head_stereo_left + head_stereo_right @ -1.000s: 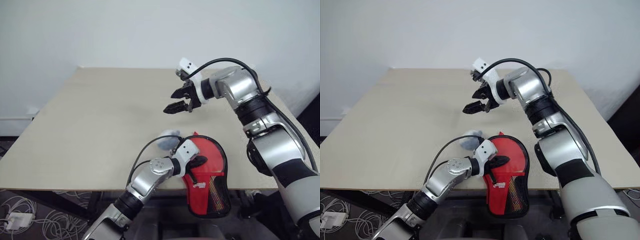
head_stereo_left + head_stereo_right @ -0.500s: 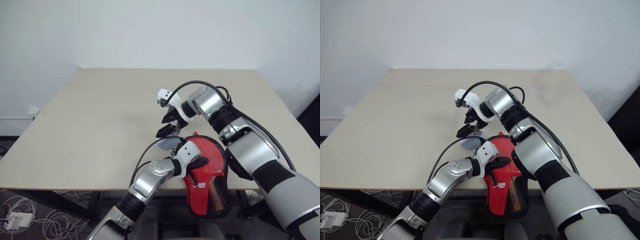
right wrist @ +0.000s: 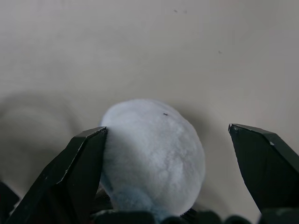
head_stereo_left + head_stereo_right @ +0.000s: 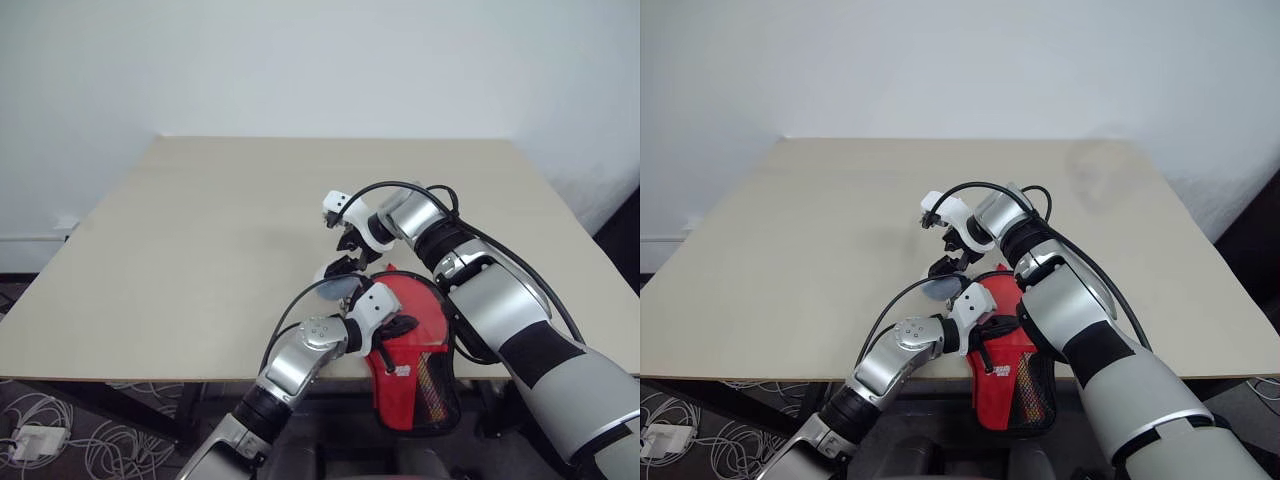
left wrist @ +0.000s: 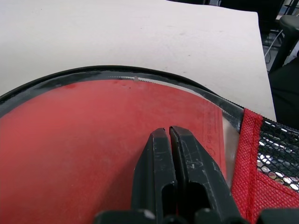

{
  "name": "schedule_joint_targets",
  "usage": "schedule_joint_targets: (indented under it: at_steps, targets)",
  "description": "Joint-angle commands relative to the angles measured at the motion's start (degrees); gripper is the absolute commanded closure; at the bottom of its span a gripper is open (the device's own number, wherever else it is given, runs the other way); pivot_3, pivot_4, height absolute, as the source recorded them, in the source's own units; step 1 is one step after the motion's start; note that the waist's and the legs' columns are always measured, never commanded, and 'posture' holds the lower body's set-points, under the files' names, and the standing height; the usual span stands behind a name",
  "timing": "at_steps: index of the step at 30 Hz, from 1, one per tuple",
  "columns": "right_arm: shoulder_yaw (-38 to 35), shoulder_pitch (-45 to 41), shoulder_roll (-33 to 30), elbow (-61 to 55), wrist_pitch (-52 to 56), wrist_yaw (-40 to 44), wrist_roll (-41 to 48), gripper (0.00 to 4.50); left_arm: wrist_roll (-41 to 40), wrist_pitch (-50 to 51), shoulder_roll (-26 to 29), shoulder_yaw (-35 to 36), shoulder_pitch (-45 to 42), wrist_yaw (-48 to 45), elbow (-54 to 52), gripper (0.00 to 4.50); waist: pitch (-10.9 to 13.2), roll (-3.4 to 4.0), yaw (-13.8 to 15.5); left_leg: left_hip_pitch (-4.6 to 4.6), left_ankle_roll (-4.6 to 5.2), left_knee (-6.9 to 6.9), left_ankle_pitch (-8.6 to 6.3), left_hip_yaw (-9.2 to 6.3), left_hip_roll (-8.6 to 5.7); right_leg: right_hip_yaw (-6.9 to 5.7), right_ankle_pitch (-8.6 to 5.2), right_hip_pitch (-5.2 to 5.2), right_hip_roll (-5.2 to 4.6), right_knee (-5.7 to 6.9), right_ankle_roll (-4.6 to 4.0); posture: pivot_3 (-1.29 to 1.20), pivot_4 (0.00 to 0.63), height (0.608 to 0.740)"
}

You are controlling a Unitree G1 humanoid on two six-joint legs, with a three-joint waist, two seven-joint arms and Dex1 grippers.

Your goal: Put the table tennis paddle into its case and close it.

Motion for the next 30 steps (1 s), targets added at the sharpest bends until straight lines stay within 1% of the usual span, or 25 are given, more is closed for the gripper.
schedule_joint_targets:
  at_steps: [1,5,8,10,13,19,20,26,30]
  targets:
    - [-0.47,-1.53,0.34,0.3,-1.73,-0.19,-2.11,0.0,1.37,1.82,0.32,-1.45,1.1,-1.09,1.74,4.47,-0.01,0.02,-0.01,0.01,0.0,0.0,0.0,0.0,0.0,0.0,0.0,0.0,0.0,0.01,0.0,0.0,0.0,0.74]
    - [-0.61,-1.11,0.82,0.7,-2.44,0.1,-3.36,0.0,1.62,1.85,0.38,-1.38,1.08,-1.25,1.71,4.47,-0.02,0.03,-0.03,0.02,0.0,0.0,0.0,-0.01,0.0,0.0,0.0,0.01,0.0,0.02,0.0,0.0,0.0,0.74]
    - [-0.26,-0.45,1.27,0.84,-2.87,0.56,-4.4,0.57,1.84,1.89,0.35,-1.33,1.05,-1.35,1.81,4.5,-0.02,0.03,-0.03,0.02,0.0,0.0,0.0,-0.01,0.0,0.0,0.0,0.01,0.0,0.04,0.0,0.0,0.0,0.74]
    - [-0.39,-0.25,1.35,0.86,-3.07,0.69,-4.87,1.2,1.98,1.98,0.27,-1.21,1.04,-1.39,1.85,4.5,-0.02,0.04,-0.02,0.03,0.0,0.01,0.0,-0.01,0.0,0.0,0.0,0.02,0.0,0.04,0.0,0.0,0.0,0.74]
    - [-0.74,-0.89,0.78,1.11,-3.91,1.69,-5.37,2.33,1.93,2.96,0.15,-0.9,1.12,-1.37,1.81,4.5,-0.03,0.04,-0.03,0.04,0.0,0.02,0.0,-0.02,0.0,0.0,0.0,0.03,0.0,0.05,0.0,0.0,0.0,0.74]
    - [-0.64,-1.32,0.42,1.34,-5.05,2.99,-6.6,4.37,2.04,3.23,0.05,-0.51,0.66,-1.61,2.21,4.5,-0.03,0.05,-0.03,0.05,0.0,0.02,0.0,-0.02,0.0,0.0,0.0,0.04,0.0,0.06,0.0,0.0,0.0,0.74]
    - [-0.6,-1.26,0.36,1.24,-5.43,3.32,-6.82,4.48,2.05,3.21,0.03,-0.46,0.55,-1.69,2.35,4.5,-0.04,0.05,-0.02,0.05,0.0,0.03,0.0,-0.02,0.0,0.0,0.0,0.04,0.0,0.06,0.0,0.0,0.0,0.74]
    - [-1.42,-0.61,-0.2,0.62,-9.58,2.0,-7.28,4.48,2.24,2.94,0.07,-0.35,-0.04,-2.28,3.04,4.5,-0.04,0.05,-0.02,0.05,0.0,0.05,0.0,-0.03,0.0,-0.01,0.0,0.04,0.0,0.09,0.0,0.0,0.0,0.74]
    - [-3.72,-0.79,-0.51,0.95,-10.25,-1.71,-6.25,4.48,2.32,2.85,0.16,-0.29,-0.31,-2.66,3.35,4.5,-0.04,0.05,-0.02,0.06,-0.01,0.06,0.0,-0.02,0.0,-0.01,0.0,0.04,0.0,0.1,0.0,0.0,0.0,0.74]
